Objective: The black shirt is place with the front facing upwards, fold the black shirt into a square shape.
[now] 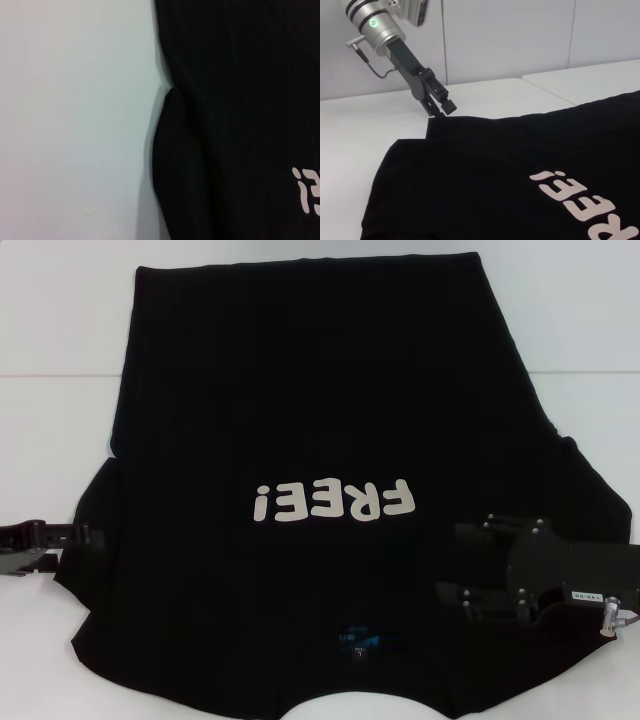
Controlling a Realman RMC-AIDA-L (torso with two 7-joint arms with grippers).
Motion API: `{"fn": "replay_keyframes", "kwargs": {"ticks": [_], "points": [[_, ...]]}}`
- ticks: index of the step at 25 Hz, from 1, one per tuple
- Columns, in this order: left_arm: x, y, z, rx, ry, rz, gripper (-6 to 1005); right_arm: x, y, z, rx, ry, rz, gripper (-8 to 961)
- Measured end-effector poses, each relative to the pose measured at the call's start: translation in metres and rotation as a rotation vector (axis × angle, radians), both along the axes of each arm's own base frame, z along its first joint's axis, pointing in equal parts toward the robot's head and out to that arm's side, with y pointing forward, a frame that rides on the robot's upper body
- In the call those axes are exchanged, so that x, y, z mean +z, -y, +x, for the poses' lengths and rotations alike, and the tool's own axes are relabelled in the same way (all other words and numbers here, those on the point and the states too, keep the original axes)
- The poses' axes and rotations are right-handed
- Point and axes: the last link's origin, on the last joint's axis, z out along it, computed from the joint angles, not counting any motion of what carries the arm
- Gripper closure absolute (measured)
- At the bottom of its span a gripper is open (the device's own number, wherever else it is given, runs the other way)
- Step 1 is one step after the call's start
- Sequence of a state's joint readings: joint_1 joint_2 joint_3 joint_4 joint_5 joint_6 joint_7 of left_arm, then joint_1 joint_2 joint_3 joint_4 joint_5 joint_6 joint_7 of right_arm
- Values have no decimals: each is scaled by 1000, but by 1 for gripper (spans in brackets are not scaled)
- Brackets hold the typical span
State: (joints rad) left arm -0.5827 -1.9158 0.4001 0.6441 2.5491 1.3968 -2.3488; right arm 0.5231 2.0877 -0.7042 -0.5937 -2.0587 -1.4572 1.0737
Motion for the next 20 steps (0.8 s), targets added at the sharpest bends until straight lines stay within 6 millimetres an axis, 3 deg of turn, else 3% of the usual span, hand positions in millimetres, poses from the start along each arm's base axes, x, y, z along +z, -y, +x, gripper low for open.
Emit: {"fn": "replay_keyframes", "kwargs": {"ticks": [9, 20], "points": [[-7, -3, 4, -32, -44, -49, 185, 0, -1, -1, 0, -2, 3, 129], [-10, -8, 6, -56, -92, -53, 449, 1, -1, -1, 2, -3, 5, 129]]}}
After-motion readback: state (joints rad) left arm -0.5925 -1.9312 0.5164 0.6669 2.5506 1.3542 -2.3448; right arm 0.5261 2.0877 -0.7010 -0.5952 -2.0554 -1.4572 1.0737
